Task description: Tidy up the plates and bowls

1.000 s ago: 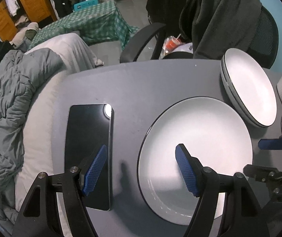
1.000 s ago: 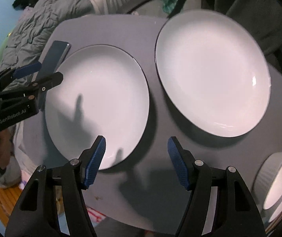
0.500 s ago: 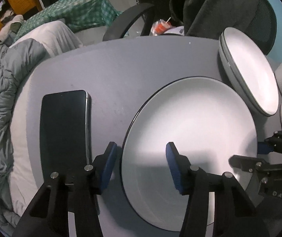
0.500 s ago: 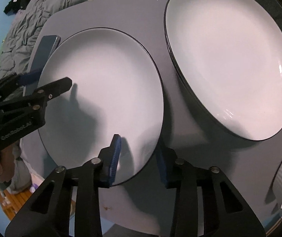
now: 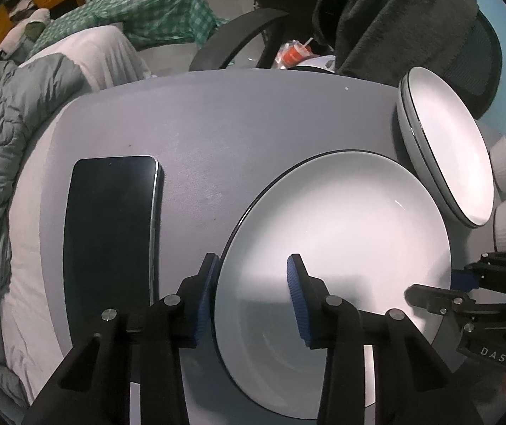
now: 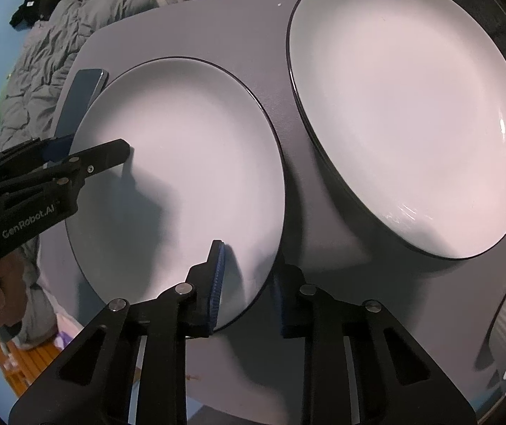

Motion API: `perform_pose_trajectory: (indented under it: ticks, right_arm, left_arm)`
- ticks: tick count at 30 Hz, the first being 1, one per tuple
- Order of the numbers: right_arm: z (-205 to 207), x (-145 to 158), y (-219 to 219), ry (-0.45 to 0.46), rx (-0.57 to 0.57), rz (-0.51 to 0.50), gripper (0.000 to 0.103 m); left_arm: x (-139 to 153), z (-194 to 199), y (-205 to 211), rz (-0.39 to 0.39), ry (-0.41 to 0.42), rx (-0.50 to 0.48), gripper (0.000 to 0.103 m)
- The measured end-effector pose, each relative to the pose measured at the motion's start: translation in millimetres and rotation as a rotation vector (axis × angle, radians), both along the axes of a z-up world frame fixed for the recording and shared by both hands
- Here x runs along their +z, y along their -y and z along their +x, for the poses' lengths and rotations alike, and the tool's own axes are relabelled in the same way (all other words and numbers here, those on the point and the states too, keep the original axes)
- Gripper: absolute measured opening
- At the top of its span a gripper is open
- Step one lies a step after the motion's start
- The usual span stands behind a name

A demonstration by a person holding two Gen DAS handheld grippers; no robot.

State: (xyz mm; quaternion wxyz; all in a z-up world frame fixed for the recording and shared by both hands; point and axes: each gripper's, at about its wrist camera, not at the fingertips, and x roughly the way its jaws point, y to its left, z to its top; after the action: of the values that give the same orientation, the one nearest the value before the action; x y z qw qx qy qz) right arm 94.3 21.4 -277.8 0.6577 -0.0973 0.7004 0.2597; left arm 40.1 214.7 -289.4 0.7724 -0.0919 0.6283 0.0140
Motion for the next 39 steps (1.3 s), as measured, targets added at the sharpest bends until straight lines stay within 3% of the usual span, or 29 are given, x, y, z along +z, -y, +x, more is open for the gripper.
perform_pose_trajectory:
  ticks: [17, 32, 39]
  right_arm:
    - [-6, 2, 39, 0.01, 0.017, -0.019, 0.02]
    - [-14, 4, 83, 0.016, -0.009, -0.048, 0.021]
    - [-11, 4, 100, 0.037, -0.044, -0.063, 0.021]
  left_arm:
    - [0, -54, 56, -0.006, -0.021, 0.047, 0.039]
    - [0, -69, 104, -0.076, -0.035, 0.077, 0.039]
    - [1, -76, 139, -0.089, -0.048, 0.041, 0.039]
